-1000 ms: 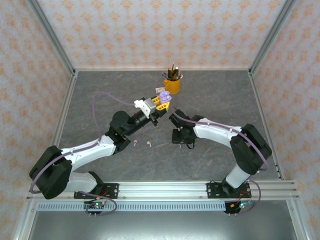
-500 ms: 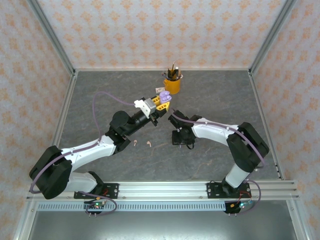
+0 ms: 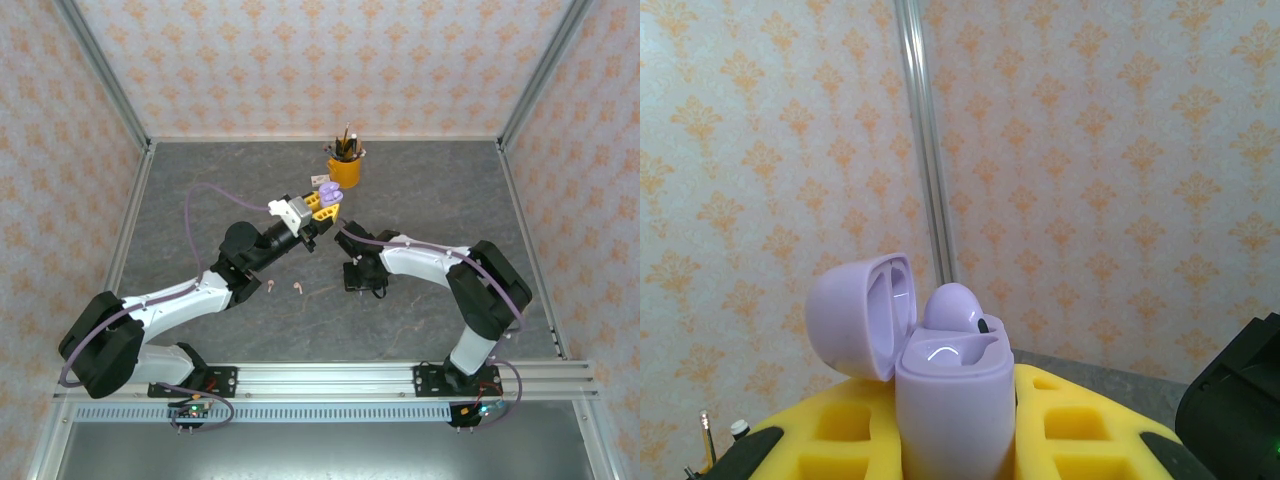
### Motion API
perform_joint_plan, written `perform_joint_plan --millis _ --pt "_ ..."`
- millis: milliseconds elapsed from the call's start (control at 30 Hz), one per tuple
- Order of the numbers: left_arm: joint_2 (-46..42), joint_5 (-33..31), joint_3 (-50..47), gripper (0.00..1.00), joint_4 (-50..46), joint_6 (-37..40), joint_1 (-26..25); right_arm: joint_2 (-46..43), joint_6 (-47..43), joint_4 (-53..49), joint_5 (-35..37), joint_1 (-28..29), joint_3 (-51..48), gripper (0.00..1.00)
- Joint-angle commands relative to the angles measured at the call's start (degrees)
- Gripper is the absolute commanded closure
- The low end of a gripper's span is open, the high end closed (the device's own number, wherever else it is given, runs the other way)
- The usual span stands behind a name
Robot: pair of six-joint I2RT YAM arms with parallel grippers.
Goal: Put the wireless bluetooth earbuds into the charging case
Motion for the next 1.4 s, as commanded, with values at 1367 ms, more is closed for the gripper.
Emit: perform_joint_plan --millis 1367 --pt "-0.91 0.59 -0.6 1.0 2.49 -0.45 0.53 1.46 -0.58 -2.41 4.17 1.07 0.43 0.81"
